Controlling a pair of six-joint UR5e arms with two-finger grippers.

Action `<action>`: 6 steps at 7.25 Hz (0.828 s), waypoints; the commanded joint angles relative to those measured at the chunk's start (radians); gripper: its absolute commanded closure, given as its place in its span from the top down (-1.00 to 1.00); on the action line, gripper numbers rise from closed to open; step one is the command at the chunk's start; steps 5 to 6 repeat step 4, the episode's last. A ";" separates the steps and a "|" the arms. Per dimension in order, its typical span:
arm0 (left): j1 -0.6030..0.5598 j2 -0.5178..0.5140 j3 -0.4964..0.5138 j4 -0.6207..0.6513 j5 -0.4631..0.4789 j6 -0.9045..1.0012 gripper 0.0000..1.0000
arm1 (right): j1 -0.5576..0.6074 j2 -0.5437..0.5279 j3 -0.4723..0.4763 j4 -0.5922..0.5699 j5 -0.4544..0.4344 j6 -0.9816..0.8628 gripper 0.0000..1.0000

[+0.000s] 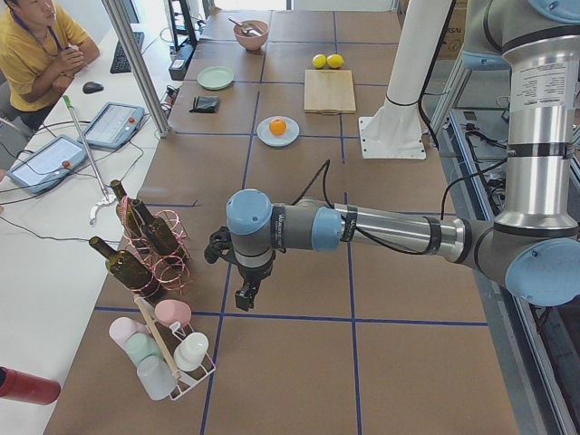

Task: Pick orange to plate

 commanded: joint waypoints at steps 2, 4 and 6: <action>0.000 -0.012 0.001 0.000 0.000 0.002 1.00 | 0.000 -0.003 0.001 0.048 0.002 -0.004 1.00; 0.000 -0.028 0.006 0.001 0.000 0.005 1.00 | 0.000 -0.015 -0.007 0.129 0.001 -0.002 1.00; 0.000 -0.028 0.006 0.001 0.000 0.005 1.00 | 0.000 -0.015 -0.007 0.129 0.001 -0.002 1.00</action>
